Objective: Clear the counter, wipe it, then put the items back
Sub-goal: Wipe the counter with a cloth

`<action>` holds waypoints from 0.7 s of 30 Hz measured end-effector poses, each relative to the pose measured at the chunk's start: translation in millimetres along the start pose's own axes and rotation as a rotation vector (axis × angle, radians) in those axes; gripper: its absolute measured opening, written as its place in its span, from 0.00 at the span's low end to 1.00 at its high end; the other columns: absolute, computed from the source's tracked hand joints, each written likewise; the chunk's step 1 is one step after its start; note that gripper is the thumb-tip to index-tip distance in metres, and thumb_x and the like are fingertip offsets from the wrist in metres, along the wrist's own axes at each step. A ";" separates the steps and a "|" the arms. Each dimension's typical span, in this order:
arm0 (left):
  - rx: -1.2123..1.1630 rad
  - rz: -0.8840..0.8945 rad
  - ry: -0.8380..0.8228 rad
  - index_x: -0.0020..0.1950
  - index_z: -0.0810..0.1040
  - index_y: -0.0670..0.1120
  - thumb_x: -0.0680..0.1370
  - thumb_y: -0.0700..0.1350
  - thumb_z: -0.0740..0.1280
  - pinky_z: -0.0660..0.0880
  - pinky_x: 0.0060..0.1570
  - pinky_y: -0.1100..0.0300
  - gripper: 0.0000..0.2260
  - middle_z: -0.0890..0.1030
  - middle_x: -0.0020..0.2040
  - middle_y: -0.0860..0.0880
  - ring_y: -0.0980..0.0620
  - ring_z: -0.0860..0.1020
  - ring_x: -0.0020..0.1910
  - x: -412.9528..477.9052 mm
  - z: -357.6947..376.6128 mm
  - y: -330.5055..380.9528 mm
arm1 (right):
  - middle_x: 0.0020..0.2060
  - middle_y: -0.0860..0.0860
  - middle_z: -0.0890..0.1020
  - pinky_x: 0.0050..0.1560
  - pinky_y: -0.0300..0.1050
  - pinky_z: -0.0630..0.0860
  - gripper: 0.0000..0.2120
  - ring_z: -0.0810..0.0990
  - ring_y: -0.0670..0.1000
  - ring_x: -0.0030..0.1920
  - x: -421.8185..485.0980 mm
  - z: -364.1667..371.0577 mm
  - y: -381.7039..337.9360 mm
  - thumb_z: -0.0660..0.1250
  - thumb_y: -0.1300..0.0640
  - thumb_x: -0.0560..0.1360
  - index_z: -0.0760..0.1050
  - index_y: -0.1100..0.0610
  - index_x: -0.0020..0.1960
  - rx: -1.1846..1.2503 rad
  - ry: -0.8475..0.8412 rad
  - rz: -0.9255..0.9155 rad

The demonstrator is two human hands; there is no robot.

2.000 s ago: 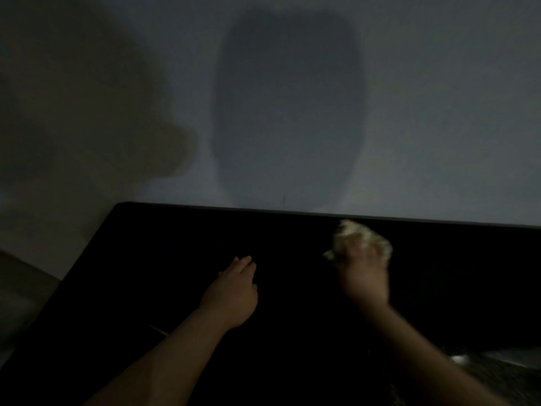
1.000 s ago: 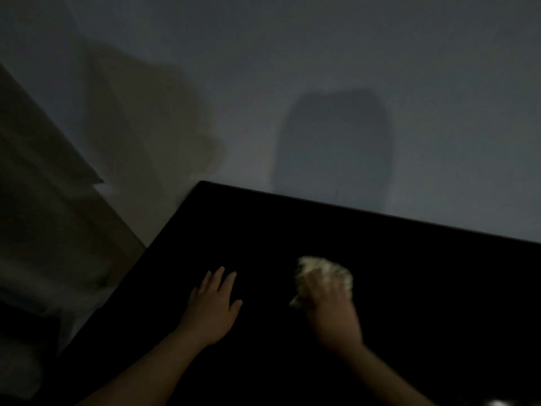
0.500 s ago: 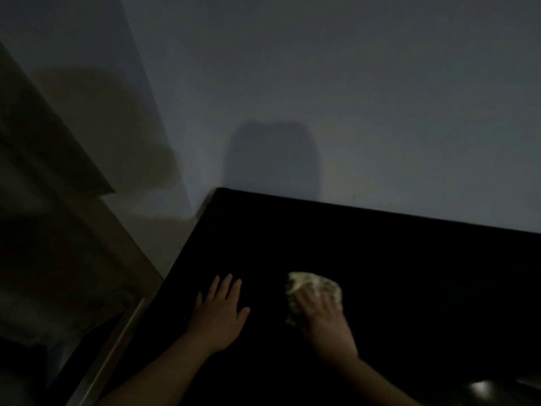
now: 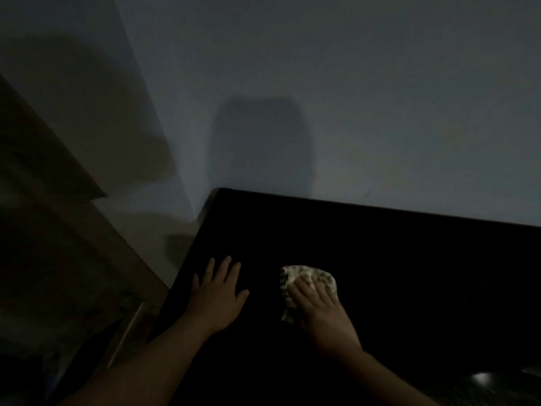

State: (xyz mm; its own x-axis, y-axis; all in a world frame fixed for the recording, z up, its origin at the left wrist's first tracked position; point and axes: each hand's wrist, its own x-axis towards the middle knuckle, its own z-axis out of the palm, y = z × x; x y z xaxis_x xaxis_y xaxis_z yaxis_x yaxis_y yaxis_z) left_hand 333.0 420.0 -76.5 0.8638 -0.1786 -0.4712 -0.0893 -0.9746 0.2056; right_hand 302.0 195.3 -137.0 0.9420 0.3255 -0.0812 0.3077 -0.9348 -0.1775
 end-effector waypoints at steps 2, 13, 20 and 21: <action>-0.057 -0.002 -0.041 0.78 0.41 0.52 0.82 0.57 0.50 0.44 0.74 0.41 0.28 0.38 0.78 0.51 0.44 0.37 0.77 7.0 -5.9 -4.0 | 0.60 0.51 0.80 0.64 0.47 0.69 0.28 0.81 0.55 0.58 7.6 -17.0 30.9 0.40 0.38 0.78 0.68 0.51 0.65 -0.048 0.011 -0.009; -0.087 -0.115 -0.124 0.78 0.43 0.58 0.82 0.53 0.51 0.48 0.69 0.31 0.26 0.38 0.78 0.54 0.43 0.37 0.76 38.5 -24.5 19.6 | 0.59 0.51 0.81 0.72 0.49 0.43 0.27 0.80 0.58 0.59 43.2 -1.1 -17.2 0.54 0.45 0.68 0.67 0.53 0.65 -0.012 0.082 -0.006; -0.118 -0.022 -0.114 0.77 0.44 0.59 0.82 0.52 0.51 0.46 0.69 0.33 0.25 0.38 0.77 0.58 0.49 0.38 0.77 36.4 -18.1 1.5 | 0.77 0.52 0.55 0.75 0.49 0.45 0.30 0.52 0.54 0.76 64.9 -42.1 89.3 0.44 0.40 0.77 0.54 0.50 0.77 0.051 0.048 0.371; -0.115 -0.012 -0.102 0.77 0.44 0.60 0.82 0.52 0.51 0.46 0.69 0.33 0.26 0.38 0.77 0.59 0.50 0.39 0.77 35.4 -16.7 -1.4 | 0.77 0.51 0.53 0.75 0.50 0.43 0.27 0.50 0.55 0.77 68.7 -42.9 87.6 0.45 0.43 0.80 0.51 0.50 0.77 0.065 0.051 0.480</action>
State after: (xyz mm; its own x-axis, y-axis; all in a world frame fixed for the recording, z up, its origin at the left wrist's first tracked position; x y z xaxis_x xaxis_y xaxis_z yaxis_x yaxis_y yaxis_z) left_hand 371.9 417.4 -79.1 0.8090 -0.1858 -0.5577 -0.0172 -0.9558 0.2934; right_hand 399.4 129.7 -116.1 0.9815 -0.1488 -0.1206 -0.1702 -0.9663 -0.1929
